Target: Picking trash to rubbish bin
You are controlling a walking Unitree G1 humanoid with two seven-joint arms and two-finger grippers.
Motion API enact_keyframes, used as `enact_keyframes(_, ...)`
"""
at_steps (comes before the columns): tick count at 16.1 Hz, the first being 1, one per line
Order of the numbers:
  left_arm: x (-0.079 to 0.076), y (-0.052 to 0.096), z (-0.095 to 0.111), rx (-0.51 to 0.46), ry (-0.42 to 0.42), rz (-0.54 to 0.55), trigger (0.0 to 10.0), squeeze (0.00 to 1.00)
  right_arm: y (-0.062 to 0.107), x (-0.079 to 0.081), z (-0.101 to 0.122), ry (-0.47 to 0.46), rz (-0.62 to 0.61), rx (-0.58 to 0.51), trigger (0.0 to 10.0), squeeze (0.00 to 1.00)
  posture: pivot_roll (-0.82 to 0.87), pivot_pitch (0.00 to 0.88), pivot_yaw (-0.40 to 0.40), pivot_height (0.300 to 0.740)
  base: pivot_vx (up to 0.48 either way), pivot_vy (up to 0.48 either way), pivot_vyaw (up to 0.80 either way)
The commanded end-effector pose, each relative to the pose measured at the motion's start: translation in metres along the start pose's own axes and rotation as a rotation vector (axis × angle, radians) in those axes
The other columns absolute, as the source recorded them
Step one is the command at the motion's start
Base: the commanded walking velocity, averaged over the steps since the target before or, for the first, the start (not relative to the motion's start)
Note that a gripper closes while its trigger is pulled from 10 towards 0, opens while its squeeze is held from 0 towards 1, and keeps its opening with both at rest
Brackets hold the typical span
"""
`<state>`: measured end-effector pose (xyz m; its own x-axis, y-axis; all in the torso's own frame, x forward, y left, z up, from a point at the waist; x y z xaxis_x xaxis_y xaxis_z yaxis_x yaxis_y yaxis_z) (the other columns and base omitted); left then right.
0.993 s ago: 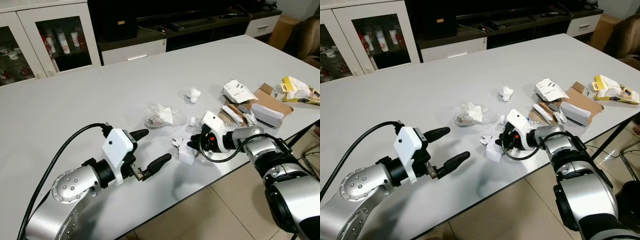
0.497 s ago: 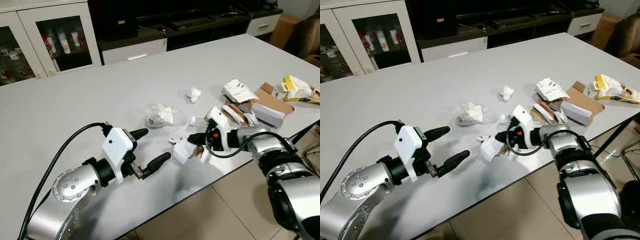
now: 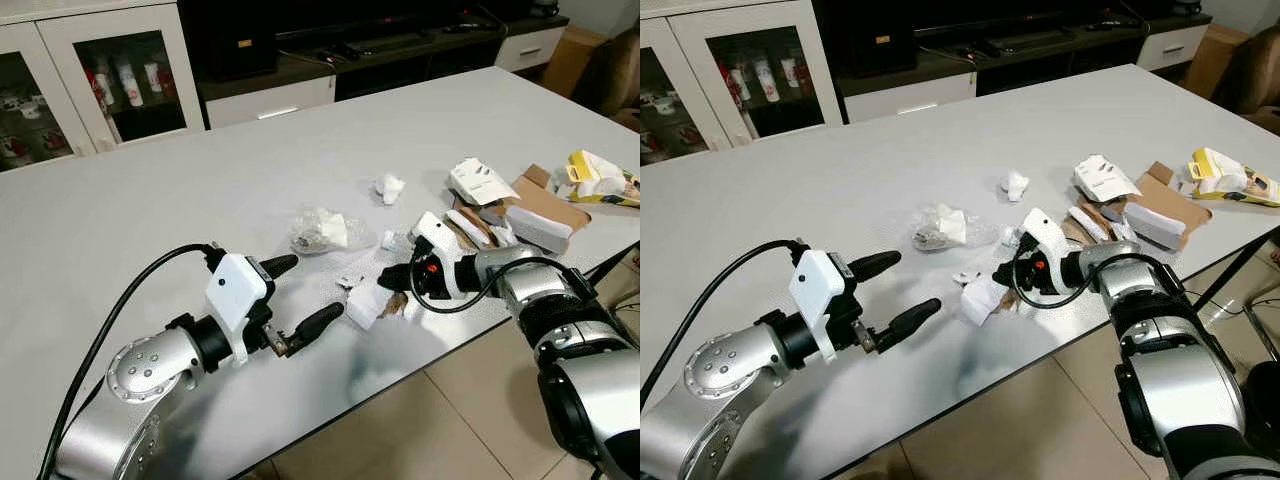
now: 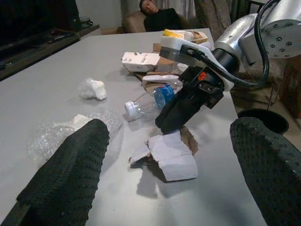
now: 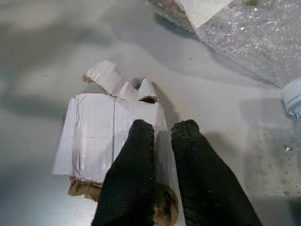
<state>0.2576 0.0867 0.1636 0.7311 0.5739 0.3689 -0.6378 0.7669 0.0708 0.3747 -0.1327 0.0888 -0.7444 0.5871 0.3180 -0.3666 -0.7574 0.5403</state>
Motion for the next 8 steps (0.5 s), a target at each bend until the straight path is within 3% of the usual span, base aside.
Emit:
enact_keyframes(1, 0.0024, -0.0010, 0.0002, 0.004, -0.012, 0.001, 10.0, 0.00, 0.0019, 0.0036, 0.0183, 0.028, 0.016, -0.020, 10.0, 1.00, 0.05, 0.000, 0.008, 0.740, 0.000, 0.000, 0.00)
enact_keyframes(8, 0.0031, -0.0028, -0.0021, 0.011, -0.014, 0.015, 10.0, 0.00, 0.0059, 0.0115, 0.0259, 0.085, 0.069, 0.114, 10.0, 1.00, 0.05, 0.000, -0.010, 0.740, 0.000, 0.000, 0.00)
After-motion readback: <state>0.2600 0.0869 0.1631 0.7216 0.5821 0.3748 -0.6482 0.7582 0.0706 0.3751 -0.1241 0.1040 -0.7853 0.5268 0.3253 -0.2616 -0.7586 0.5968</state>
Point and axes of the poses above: a point about 5 cm out from each wrist's last joint towards the gripper, its own y axis pointing back from the gripper into the wrist, its own z axis along the axis of the wrist's last joint, x = y × z, the point moved 5 cm from there along -y, pointing out of the wrist towards the gripper, and after that the axes turned 14 degrees about -y, right-handed, at the moved point
